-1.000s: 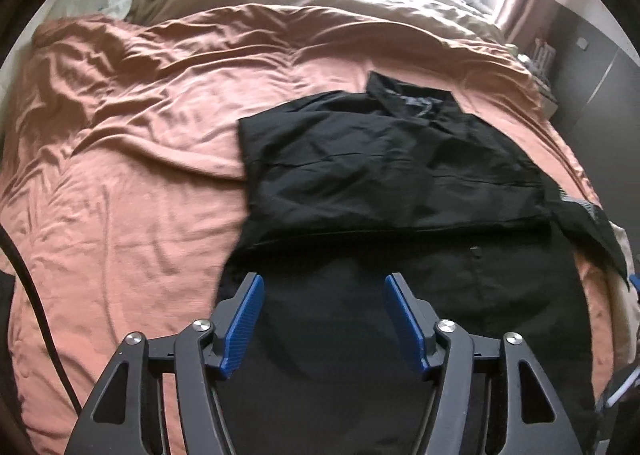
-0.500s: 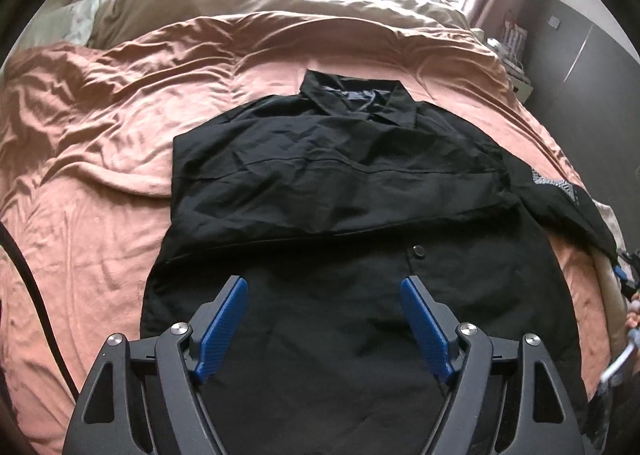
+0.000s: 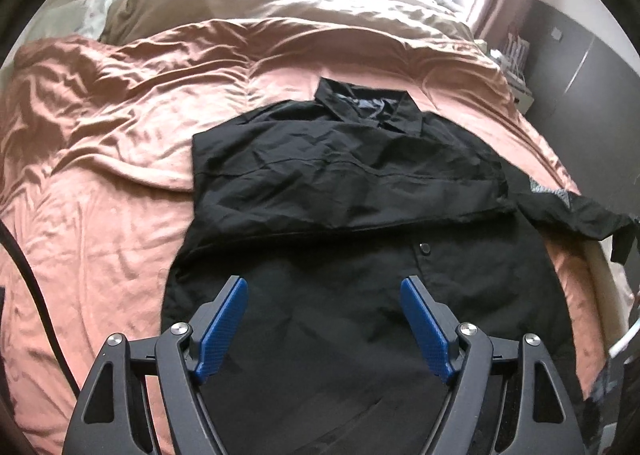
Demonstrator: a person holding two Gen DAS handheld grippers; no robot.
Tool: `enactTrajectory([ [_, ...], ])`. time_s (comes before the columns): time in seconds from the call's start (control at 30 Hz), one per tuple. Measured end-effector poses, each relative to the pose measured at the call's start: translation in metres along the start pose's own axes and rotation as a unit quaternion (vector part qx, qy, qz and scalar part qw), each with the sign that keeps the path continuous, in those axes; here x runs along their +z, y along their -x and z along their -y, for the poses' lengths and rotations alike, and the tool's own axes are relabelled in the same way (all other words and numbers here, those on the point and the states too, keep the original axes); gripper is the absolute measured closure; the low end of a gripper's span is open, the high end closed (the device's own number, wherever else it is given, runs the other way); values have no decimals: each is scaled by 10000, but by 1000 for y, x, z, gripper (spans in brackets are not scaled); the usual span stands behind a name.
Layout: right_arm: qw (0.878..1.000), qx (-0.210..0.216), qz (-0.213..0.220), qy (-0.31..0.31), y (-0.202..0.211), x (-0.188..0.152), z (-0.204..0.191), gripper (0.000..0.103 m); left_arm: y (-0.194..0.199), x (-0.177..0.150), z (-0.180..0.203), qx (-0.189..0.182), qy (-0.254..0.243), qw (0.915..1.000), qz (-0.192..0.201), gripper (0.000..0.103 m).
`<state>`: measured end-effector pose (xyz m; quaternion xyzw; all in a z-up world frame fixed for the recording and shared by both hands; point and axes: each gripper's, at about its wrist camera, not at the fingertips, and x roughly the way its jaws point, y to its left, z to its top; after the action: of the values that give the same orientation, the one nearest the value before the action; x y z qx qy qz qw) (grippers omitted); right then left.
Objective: Fold large clothes
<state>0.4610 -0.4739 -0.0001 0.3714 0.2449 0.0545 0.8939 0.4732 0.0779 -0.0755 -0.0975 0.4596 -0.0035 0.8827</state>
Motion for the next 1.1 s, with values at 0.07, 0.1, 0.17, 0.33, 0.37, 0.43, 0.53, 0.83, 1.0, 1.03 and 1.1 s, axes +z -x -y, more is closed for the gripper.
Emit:
enactTrajectory([
  [0.07, 9996, 166, 40, 237, 7, 1, -30, 103, 6, -2, -6, 7, 39, 10000, 46, 23],
  [0.1, 9989, 262, 47, 390, 10, 1, -48, 103, 11, -3, -10, 10, 61, 10000, 68, 23],
  [0.17, 9974, 403, 41, 600, 16, 0, -75, 103, 18, -3, -17, 34, 105, 9999, 119, 23],
  [0.33, 9913, 772, -14, 1069, 19, -12, -139, 103, 39, -6, -42, 38, 277, 9993, 253, 23],
  [0.37, 9901, 829, -33, 1135, 19, -15, -149, 103, 44, -7, -47, 55, 307, 9991, 287, 23],
  [0.43, 9872, 963, -93, 1265, 17, -20, -168, 103, 51, -9, -55, 88, 344, 9988, 339, 23],
  [0.53, 9830, 1118, -180, 1447, 15, -29, -188, 103, 60, -11, -70, 113, 432, 9982, 400, 23],
  [0.83, 9657, 1567, -888, 1870, -40, -43, -236, 103, 83, -24, -115, 179, 686, 9962, 510, 23],
  [1.0, 9560, 1727, -1209, 2041, -73, -61, -266, 103, 95, -35, -145, 282, 841, 9946, 546, 23],
  [1.03, 9544, 1743, -1271, 2063, -81, -65, -269, 103, 99, -37, -152, 303, 890, 9939, 577, 23],
  [1.1, 9519, 1759, -1385, 2091, -93, -72, -276, 103, 105, -41, -164, 330, 954, 9929, 627, 23],
])
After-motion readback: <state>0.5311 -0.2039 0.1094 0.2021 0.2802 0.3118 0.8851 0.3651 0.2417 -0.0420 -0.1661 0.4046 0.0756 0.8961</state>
